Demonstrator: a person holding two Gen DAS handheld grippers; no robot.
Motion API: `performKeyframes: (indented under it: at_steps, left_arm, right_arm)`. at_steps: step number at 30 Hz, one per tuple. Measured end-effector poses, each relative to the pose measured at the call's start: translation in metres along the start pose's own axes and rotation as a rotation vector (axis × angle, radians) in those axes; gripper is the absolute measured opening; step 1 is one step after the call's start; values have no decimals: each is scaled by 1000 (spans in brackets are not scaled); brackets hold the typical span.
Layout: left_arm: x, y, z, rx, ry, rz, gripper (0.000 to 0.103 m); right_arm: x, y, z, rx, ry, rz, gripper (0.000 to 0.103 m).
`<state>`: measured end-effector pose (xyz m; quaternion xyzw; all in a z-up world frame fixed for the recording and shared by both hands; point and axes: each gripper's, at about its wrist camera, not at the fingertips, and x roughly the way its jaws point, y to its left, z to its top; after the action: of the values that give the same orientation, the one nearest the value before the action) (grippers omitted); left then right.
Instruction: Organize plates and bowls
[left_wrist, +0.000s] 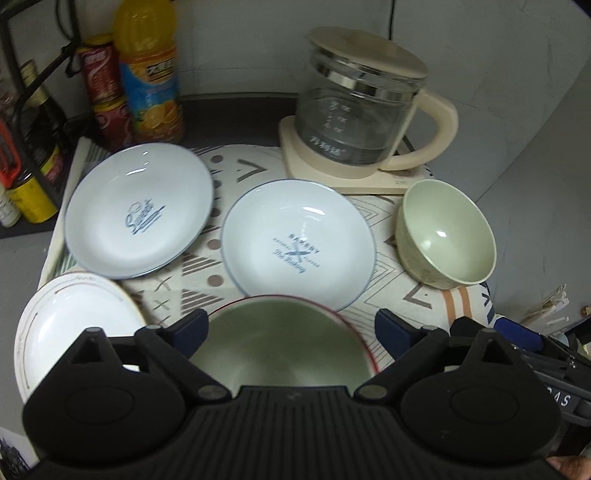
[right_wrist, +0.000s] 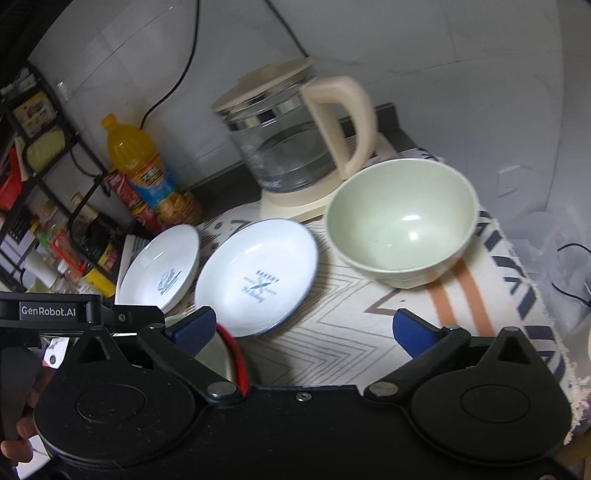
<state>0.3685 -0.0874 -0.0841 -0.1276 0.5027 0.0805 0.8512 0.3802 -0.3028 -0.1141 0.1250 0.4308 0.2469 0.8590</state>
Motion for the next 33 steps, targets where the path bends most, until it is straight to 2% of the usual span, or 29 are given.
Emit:
performKeyframes:
  at_steps: [17, 29, 33]
  left_arm:
    - [28, -58, 37, 158, 9, -72, 98]
    - [55, -89, 60, 256, -10, -107, 97]
    - [71, -96, 66, 259, 4, -121, 97]
  right_arm:
    - [-18, -45, 8, 143, -64, -119, 103]
    - [-8, -57, 26, 184, -83, -173, 103]
    - [0, -63, 30, 202, -79, -194, 102]
